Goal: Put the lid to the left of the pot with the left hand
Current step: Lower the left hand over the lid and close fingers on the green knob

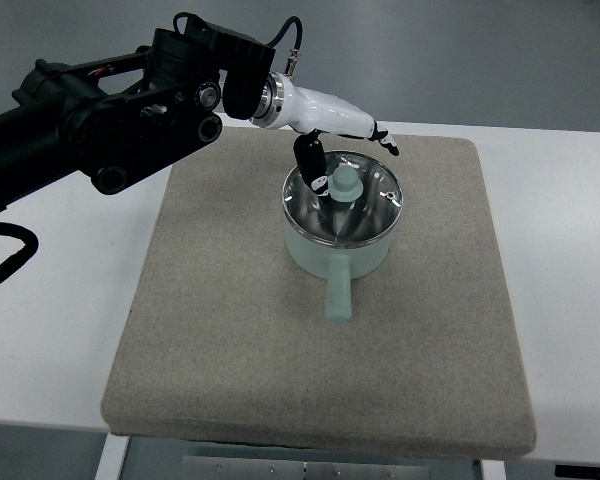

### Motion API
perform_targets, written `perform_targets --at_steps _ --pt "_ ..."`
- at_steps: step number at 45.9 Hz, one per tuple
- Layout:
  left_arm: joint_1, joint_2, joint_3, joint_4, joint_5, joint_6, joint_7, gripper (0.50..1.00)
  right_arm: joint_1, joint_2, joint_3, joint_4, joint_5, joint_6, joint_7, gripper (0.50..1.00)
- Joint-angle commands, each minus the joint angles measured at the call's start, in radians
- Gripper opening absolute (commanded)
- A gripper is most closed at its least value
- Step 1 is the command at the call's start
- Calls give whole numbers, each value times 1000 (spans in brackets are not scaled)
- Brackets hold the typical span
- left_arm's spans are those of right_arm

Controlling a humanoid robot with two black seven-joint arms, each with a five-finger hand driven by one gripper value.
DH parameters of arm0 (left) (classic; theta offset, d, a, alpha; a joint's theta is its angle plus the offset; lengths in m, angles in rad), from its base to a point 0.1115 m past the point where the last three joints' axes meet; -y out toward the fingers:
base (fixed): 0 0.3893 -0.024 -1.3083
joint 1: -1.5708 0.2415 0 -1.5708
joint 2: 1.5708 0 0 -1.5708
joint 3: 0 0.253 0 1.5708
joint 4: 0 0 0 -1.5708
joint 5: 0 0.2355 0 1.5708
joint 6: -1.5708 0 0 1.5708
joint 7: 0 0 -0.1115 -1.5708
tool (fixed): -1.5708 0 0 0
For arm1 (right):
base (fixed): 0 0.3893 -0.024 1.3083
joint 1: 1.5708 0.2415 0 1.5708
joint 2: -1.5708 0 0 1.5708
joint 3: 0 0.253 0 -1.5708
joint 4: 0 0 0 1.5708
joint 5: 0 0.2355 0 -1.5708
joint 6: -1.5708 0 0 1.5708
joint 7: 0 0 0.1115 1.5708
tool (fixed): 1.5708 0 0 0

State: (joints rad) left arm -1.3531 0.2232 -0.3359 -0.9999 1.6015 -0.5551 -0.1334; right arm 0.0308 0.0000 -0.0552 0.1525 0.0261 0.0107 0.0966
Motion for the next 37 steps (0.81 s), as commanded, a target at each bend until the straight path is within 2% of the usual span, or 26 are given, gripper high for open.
perform_targets --at_steps 1,5,16,18,22,24,34,37 --pt "-1 1 1 -2 2 0 0 823 0 0 0 -1 0 0 0 924" --pt "-1 2 1 -3 18 0 0 784 0 0 0 -1 0 0 0 924" --pt "-3 7 1 -14 49 0 0 776 0 0 0 -1 0 0 0 924" --pt "-3 7 1 -16 49 -2 0 746 0 0 0 -1 0 0 0 924" --pt "-3 7 1 -17 49 -3 0 731 0 0 0 1 0 0 0 924" --pt "-4 7 1 -17 49 -6 0 707 0 0 0 -1 0 0 0 924" --pt "-4 10 1 -19 51 -17 0 698 0 0 0 -1 0 0 0 924" --pt "-4 11 1 -19 55 -17 0 669 0 0 0 1 0 0 0 924"
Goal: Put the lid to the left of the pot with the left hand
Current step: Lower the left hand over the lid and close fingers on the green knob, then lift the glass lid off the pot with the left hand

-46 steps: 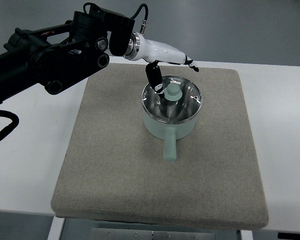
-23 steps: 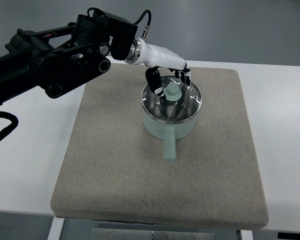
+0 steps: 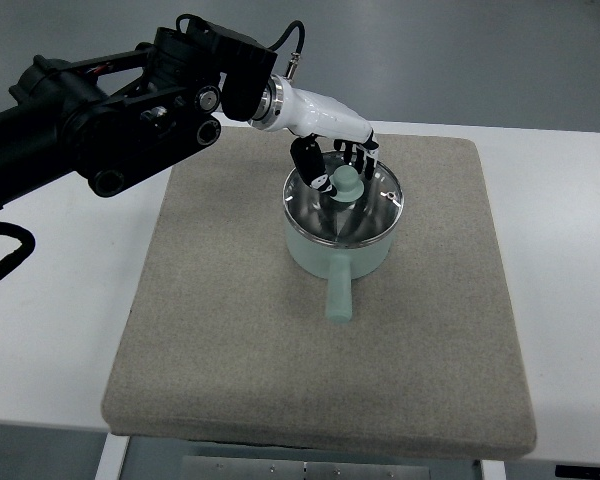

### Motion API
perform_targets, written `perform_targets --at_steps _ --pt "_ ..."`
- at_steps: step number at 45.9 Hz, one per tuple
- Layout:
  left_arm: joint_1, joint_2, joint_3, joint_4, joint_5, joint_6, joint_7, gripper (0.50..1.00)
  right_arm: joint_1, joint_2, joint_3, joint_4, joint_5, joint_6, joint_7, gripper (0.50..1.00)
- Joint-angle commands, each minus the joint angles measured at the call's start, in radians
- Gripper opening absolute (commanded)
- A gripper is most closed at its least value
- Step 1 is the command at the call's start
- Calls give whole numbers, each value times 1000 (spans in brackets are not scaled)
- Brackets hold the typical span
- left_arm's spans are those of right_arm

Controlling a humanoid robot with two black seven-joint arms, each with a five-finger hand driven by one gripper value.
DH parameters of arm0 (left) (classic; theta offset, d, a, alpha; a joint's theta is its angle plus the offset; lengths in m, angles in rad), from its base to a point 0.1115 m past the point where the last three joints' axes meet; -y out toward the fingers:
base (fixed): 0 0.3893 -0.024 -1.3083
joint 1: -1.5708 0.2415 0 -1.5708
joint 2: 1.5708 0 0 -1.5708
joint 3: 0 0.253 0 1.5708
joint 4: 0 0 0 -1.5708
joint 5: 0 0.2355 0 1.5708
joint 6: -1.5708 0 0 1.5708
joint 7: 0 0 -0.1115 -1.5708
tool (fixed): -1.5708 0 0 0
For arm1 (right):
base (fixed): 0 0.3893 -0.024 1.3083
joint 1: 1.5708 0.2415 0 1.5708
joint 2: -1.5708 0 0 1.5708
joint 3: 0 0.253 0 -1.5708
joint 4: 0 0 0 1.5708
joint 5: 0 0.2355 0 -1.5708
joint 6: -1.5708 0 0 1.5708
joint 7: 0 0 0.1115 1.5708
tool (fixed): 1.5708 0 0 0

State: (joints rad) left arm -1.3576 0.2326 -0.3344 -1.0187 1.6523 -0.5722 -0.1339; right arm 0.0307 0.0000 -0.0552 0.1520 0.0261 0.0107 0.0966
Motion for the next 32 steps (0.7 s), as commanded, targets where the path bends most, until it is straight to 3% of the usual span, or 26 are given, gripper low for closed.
perform_targets --at_steps 1,5,15,32 --pt "0 1 0 0 7 -1 0 666 1 0 0 1 0 0 0 924" --pt "0 4 2 -1 23 -1 0 587 1 0 0 0 0 0 0 924" --pt "0 4 3 -3 26 -1 0 500 0 0 0 1 0 0 0 924" --pt "-11 11 3 -3 24 0 0 500 0 0 0 0 0 0 0 924"
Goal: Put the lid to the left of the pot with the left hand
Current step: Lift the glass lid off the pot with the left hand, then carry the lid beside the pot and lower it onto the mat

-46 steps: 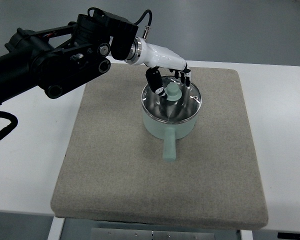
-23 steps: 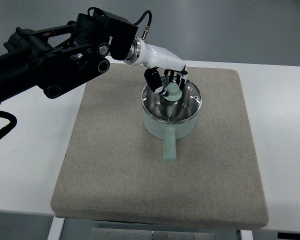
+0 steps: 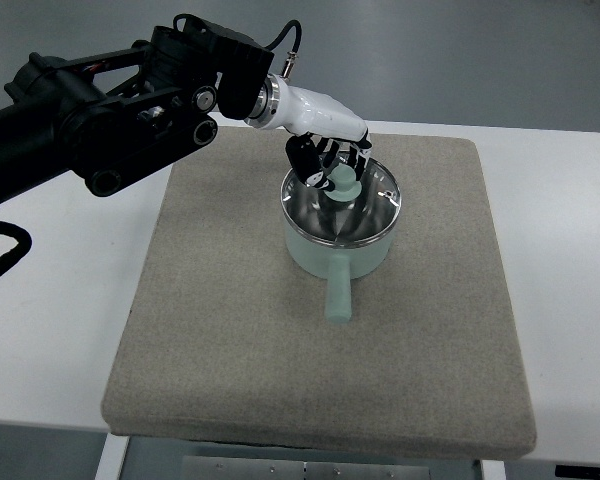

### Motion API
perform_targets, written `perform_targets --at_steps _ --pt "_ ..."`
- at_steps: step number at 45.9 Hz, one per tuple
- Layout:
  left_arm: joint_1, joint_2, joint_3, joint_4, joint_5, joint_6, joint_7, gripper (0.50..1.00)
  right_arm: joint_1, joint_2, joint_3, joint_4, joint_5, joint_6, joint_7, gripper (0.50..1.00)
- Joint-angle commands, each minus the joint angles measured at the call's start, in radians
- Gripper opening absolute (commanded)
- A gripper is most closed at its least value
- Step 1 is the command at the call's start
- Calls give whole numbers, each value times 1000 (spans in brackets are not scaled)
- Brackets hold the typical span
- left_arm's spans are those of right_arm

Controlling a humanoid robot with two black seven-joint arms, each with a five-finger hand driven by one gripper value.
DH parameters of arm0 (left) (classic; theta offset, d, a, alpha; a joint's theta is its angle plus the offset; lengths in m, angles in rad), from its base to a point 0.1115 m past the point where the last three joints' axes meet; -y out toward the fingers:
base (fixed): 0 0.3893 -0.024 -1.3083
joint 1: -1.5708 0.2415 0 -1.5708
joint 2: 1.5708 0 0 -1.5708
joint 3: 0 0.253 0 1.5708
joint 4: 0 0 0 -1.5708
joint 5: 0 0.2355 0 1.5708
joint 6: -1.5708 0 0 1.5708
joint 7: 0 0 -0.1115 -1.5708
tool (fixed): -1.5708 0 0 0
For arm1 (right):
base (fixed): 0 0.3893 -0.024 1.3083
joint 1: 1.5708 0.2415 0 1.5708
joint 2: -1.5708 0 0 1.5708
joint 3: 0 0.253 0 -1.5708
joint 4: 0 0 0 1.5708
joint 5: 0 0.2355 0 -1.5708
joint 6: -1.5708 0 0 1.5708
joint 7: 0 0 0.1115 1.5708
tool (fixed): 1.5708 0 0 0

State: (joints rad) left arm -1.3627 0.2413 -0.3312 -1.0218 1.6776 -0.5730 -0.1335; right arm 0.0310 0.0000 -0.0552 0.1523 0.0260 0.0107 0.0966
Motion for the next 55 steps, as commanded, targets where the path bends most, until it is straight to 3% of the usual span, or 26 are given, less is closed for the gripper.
perform_targets --at_steps 1,25,33,45,55 --pt "-6 4 0 0 -1 1 0 500 1 0 0 1 0 0 0 924" --pt "-64 73 -9 -1 -7 2 0 500 1 0 0 0 0 0 0 924" --pt "-79 151 -9 -4 -13 2 0 500 0 0 0 1 0 0 0 924" --pt "-52 352 -2 -55 -16 21 -3 500 0 0 0 0 0 0 0 924" --pt "54 391 0 -41 -12 96 -12 500 0 0 0 1 0 0 0 924"
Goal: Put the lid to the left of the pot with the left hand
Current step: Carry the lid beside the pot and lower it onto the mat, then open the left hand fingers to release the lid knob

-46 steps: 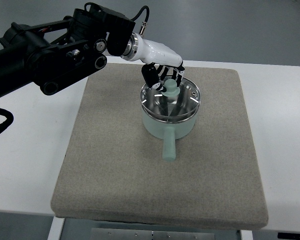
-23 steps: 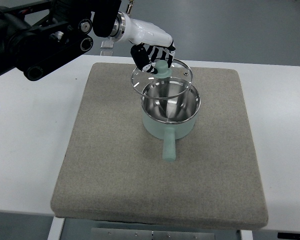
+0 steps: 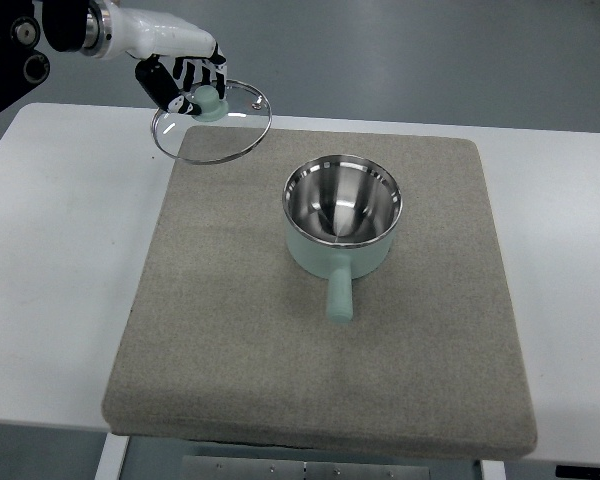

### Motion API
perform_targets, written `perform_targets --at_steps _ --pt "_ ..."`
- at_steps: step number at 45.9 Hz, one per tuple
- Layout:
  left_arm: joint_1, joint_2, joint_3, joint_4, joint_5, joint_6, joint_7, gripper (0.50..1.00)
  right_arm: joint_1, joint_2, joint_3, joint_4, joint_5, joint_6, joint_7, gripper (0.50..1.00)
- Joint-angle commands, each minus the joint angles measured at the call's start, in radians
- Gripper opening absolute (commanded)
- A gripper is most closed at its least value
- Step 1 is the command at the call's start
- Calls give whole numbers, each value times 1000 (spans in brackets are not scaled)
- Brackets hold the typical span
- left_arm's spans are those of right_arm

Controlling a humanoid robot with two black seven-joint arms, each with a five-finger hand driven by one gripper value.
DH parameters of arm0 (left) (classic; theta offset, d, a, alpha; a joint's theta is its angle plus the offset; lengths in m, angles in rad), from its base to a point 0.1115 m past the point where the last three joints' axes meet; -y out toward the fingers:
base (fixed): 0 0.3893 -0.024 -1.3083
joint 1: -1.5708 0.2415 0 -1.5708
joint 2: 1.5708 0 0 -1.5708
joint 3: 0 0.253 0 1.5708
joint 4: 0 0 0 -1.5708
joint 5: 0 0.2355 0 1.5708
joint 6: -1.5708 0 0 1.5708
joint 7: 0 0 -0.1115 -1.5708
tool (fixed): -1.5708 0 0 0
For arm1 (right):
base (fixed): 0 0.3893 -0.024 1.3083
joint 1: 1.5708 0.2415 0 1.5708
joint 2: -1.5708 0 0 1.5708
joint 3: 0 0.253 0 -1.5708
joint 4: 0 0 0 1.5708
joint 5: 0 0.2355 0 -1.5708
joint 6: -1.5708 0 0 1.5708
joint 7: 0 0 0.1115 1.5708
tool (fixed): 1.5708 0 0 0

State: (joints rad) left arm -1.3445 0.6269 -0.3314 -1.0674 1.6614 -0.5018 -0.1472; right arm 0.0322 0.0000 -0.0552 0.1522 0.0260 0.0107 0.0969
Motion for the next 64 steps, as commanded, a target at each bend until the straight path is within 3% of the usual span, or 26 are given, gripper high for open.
perform_targets --at_steps 1,10,35,39,44,54,64 --pt "50 5 0 6 6 34 1 500 -2 0 0 0 0 0 0 924" --pt "174 -1 2 1 15 160 1 500 -2 0 0 1 0 0 0 924" --pt "243 -35 43 24 40 224 3 500 0 0 0 1 0 0 0 924" --pt "249 -50 43 24 40 249 3 734 -2 0 0 1 0 0 0 924" --pt "249 -53 42 23 20 253 5 989 -2 0 0 1 0 0 0 924" --pt "260 -50 29 52 -103 256 5 994 -2 0 0 1 0 0 0 924" --pt "245 -53 19 165 -601 256 5 994 -2 0 0 0 0 0 0 924"
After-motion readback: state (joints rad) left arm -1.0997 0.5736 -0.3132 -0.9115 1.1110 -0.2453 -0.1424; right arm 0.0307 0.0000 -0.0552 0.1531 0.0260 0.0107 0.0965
